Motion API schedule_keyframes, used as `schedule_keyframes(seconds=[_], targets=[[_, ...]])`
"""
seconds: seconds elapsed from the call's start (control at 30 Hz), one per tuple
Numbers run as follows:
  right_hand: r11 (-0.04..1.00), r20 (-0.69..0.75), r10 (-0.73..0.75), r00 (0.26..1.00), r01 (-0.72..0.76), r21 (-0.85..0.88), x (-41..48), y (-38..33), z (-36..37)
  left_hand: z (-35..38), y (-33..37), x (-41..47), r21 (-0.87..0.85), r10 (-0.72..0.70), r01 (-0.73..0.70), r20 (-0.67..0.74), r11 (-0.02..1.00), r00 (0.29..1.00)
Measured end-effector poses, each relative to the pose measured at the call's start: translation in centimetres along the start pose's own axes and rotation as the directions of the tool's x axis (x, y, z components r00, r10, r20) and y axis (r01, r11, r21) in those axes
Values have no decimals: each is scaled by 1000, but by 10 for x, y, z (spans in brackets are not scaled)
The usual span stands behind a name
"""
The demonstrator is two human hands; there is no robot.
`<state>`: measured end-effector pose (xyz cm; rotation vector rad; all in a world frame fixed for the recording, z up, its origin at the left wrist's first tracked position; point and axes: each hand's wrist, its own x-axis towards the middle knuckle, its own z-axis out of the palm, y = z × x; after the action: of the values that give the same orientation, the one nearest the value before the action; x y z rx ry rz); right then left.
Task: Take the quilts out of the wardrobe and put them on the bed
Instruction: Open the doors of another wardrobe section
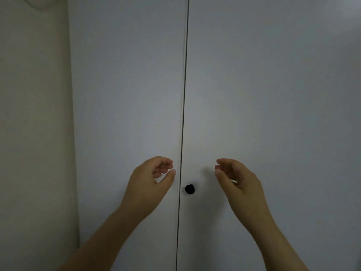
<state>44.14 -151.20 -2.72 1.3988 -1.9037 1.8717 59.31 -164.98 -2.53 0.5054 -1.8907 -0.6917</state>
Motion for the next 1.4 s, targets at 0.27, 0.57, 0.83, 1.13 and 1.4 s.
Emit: schedule_keyframes(seconds=[0.27, 0.57, 0.83, 1.13, 1.4], targets=[[986, -128, 45, 991, -64, -154, 4, -1, 55, -13, -53, 53, 120, 307, -319, 102, 940, 946], [916, -322, 97, 942, -211, -341, -2, 14, 105, -9, -115, 84, 303, 572, -651, 315, 696, 757], [866, -344, 96, 934, -248, -434, -17, 20, 134, -8, -118, 86, 335, 561, -679, 390, 653, 731], [857, -374, 140, 917, -302, -418, -31, 4, 136, -6, -112, 83, 352, 539, -671, 407, 653, 738], [870, -392, 182, 902, -333, -364, -66, -26, 120, -14, -105, 80, 301, 527, -655, 407, 693, 746]])
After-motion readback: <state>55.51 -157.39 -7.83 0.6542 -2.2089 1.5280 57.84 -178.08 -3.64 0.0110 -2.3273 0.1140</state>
